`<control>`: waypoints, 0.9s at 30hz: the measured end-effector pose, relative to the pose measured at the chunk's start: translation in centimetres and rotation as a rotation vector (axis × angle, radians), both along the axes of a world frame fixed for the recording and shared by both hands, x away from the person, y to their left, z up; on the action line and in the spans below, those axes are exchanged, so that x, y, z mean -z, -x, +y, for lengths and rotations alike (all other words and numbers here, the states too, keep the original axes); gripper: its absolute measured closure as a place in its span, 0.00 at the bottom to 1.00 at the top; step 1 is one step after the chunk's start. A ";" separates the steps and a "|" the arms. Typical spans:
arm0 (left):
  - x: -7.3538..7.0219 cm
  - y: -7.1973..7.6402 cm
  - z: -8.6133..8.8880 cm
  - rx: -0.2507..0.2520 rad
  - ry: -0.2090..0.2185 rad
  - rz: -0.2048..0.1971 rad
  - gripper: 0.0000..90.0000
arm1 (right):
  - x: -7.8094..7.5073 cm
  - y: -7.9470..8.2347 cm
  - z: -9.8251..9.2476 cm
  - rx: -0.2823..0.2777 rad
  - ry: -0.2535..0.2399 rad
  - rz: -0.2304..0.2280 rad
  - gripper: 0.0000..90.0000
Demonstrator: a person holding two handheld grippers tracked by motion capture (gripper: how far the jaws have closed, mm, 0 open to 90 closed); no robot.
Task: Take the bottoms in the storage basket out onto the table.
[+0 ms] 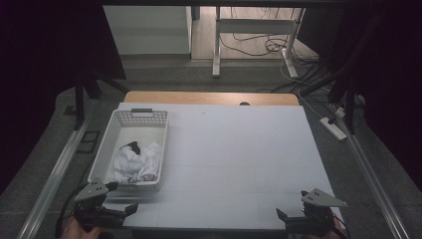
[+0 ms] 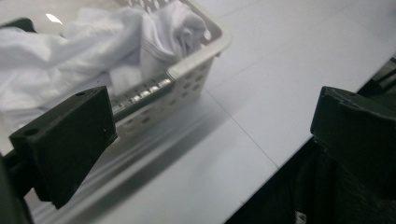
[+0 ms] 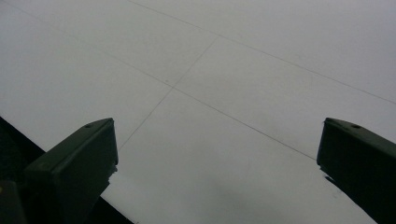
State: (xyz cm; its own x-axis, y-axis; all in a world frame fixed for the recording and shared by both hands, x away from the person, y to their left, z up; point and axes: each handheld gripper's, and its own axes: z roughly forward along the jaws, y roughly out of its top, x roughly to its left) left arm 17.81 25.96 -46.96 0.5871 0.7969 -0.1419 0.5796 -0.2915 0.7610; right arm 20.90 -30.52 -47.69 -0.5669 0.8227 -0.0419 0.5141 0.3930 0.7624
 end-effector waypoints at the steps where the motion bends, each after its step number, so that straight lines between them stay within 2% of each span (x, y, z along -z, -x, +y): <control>1: 0.0 -0.1 0.0 0.003 0.002 0.000 0.00 | 0.0 0.0 0.0 0.000 0.000 0.001 0.00; 7: 0.2 -0.8 0.1 0.010 0.022 0.016 0.00 | 0.0 0.0 0.0 0.001 0.000 0.003 0.00; 14: 0.0 -1.6 0.2 0.000 0.019 0.019 0.00 | 0.0 0.0 0.0 0.001 -0.001 0.004 0.00; 17: 0.0 -2.2 0.2 -0.020 0.005 0.021 0.00 | 0.0 0.0 0.0 0.001 -0.001 0.005 0.00; 23: -0.3 -3.4 0.4 -0.027 0.015 0.034 0.00 | 0.0 -0.1 0.0 0.001 -0.003 0.009 0.00; 27: -0.4 -4.4 0.3 -0.026 -0.004 0.036 0.00 | 0.0 -0.1 0.0 0.000 -0.003 0.012 0.00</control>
State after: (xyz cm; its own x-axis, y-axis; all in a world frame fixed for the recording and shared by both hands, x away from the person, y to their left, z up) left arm 22.16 26.31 -46.55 0.5607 0.8126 -0.1592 0.6141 -0.2790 0.7383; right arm 21.00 -30.52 -47.72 -0.5670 0.8230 -0.0333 0.5230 0.3910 0.7574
